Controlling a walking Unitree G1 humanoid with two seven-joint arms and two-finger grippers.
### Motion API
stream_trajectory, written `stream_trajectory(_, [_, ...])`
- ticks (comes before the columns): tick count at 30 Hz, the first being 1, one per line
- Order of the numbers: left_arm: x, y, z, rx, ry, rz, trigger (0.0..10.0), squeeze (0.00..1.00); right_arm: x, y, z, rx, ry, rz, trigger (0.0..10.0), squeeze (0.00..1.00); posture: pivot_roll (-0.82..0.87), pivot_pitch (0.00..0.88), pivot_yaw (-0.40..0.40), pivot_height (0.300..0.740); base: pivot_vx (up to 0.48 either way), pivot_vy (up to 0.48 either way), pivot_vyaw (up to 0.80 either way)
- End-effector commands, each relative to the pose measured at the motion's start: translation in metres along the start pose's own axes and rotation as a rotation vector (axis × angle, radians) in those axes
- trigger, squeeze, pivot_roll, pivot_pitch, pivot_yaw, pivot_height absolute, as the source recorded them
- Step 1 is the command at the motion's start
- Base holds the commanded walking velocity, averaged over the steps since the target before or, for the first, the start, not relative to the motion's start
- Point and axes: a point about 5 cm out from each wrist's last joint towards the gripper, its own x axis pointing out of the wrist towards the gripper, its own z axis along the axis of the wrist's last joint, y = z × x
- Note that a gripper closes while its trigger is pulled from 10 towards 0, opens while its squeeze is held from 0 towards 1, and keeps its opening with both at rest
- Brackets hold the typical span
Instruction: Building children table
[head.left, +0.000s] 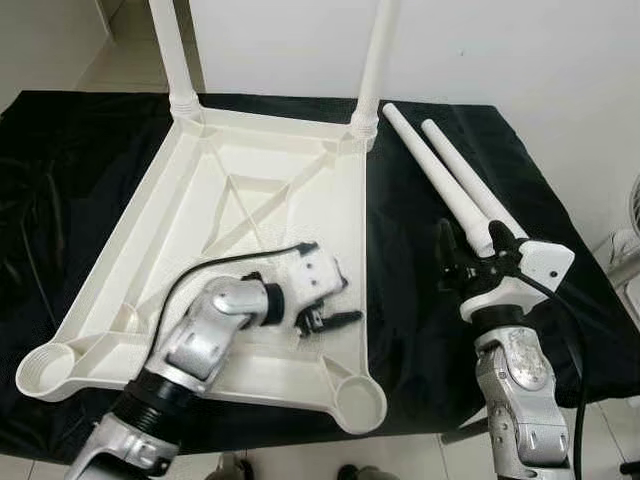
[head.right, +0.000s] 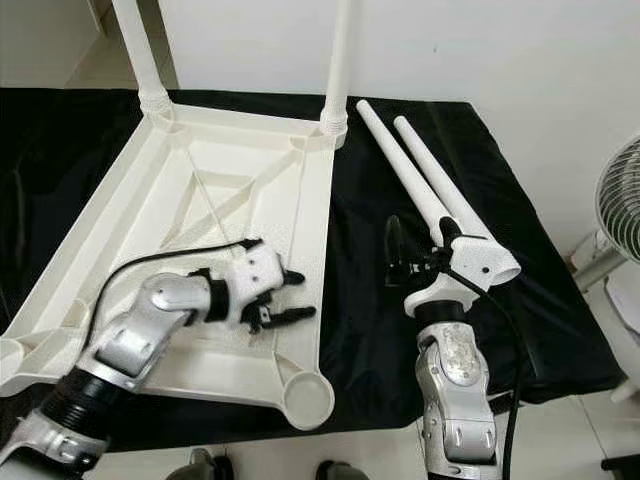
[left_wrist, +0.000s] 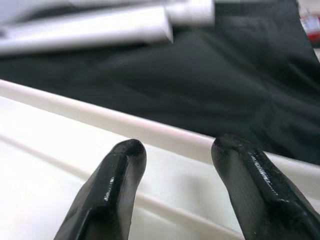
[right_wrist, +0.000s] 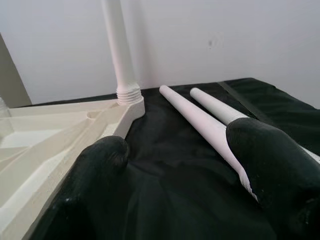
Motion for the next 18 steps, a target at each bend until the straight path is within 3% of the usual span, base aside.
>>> stream_trajectory(1, [-0.002,0.001,0.000,-0.029,-0.015,0.091,10.0,0.00,-0.001,0.000,0.001,0.007,0.002,0.001,10.0,0.00,-0.02,0.167,-0.011,0.740,0.000,0.000,0.00])
stream_trajectory(8, [-0.032,-0.004,-0.005,-0.044,0.037,-0.003,10.0,0.00,-0.006,0.003,-0.003,0.029,0.032,0.071,10.0,0.00,0.00,0.170,-0.017,0.740,0.000,0.000,0.00])
stream_trajectory(12, [-0.039,-0.013,-0.009,-0.043,0.064,-0.057,10.0,0.00,-0.011,0.002,-0.006,0.023,0.063,0.100,10.0,0.00,0.00,0.172,-0.018,0.740,0.000,0.000,0.00])
stream_trajectory(18, [-0.046,-0.022,-0.011,-0.063,0.103,-0.116,10.0,0.00,-0.034,-0.008,-0.018,-0.003,0.165,0.182,10.0,0.00,-0.01,0.176,-0.019,0.740,0.000,0.000,0.00])
